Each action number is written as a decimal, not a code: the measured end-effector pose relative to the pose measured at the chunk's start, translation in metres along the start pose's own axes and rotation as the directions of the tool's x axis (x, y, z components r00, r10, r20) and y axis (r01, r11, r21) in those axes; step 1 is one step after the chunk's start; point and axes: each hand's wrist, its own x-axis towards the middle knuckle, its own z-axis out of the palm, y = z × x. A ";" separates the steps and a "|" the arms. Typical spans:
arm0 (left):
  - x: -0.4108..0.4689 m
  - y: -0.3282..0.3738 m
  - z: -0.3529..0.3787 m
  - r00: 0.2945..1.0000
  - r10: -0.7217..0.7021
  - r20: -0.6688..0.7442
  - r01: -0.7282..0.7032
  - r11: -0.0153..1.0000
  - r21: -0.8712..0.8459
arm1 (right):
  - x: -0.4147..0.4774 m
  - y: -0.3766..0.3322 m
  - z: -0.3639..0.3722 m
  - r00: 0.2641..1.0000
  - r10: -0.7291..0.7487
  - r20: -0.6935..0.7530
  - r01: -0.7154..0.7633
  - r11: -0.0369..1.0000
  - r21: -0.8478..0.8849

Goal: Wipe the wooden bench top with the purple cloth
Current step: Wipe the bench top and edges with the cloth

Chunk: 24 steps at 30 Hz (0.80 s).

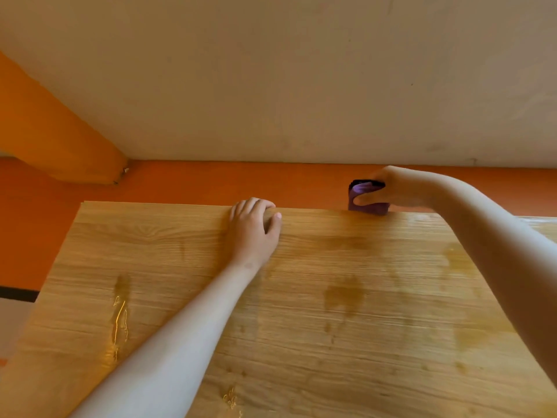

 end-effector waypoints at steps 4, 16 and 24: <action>0.000 -0.001 0.001 1.000 -0.001 -0.010 0.001 1.000 0.002 | 0.002 0.000 0.007 0.999 -0.045 -0.027 0.046 0.998 0.030; 0.001 0.000 -0.001 1.000 0.005 -0.003 -0.005 0.998 0.056 | 0.059 -0.088 0.046 0.972 -0.231 0.043 0.229 0.972 0.044; 0.001 0.000 0.000 1.000 0.018 -0.014 -0.017 0.999 0.043 | 0.009 0.005 -0.007 0.994 -0.067 0.091 0.067 0.998 0.000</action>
